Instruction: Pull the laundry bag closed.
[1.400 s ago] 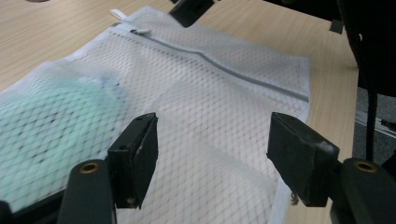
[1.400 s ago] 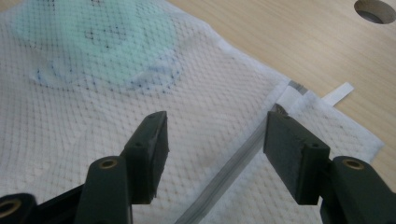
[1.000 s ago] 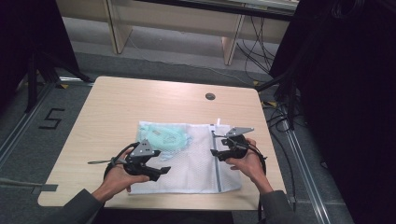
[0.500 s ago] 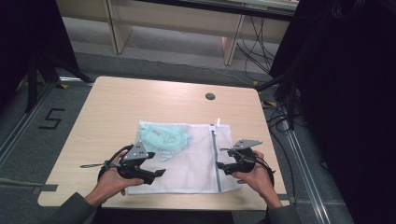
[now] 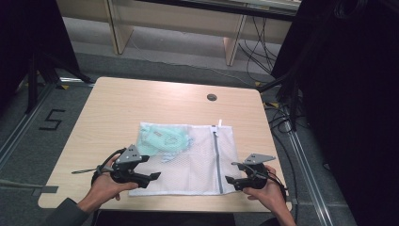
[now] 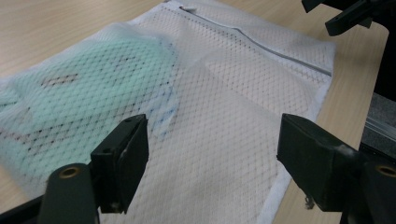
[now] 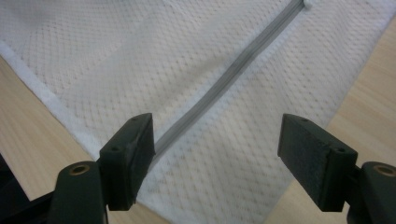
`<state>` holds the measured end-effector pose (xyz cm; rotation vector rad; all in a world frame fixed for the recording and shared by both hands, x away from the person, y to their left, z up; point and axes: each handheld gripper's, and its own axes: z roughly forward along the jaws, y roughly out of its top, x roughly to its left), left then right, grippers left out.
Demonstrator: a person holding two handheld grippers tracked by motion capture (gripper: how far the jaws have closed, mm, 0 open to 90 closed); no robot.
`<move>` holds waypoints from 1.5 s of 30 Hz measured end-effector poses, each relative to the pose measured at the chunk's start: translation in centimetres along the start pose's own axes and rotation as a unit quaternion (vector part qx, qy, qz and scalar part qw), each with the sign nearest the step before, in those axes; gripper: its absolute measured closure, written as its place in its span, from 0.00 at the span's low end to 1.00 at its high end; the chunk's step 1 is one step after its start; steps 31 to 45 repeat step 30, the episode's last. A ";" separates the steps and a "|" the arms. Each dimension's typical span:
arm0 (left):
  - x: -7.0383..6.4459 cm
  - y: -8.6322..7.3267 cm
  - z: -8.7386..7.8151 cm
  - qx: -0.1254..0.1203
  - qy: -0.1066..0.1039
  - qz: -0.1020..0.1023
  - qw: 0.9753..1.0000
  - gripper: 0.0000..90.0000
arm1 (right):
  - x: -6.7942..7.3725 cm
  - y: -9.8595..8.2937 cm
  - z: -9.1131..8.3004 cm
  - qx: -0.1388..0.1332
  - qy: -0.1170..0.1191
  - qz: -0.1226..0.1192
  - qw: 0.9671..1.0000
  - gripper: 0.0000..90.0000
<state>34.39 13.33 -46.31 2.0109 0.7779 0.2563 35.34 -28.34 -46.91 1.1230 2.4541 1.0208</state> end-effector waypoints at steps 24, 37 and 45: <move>0.4 -1.0 -1.4 -0.001 0.008 -0.009 1.000 0.26 | 0.5 -2.5 -1.6 0.039 -0.005 0.003 0.999 0.28; 0.4 -1.1 -1.3 0.003 0.010 -0.019 1.000 0.26 | 0.8 -2.5 -1.5 0.039 -0.004 0.029 0.999 0.27; 0.4 -1.1 -1.3 0.003 0.010 -0.019 1.000 0.26 | 0.8 -2.5 -1.5 0.039 -0.004 0.029 0.999 0.27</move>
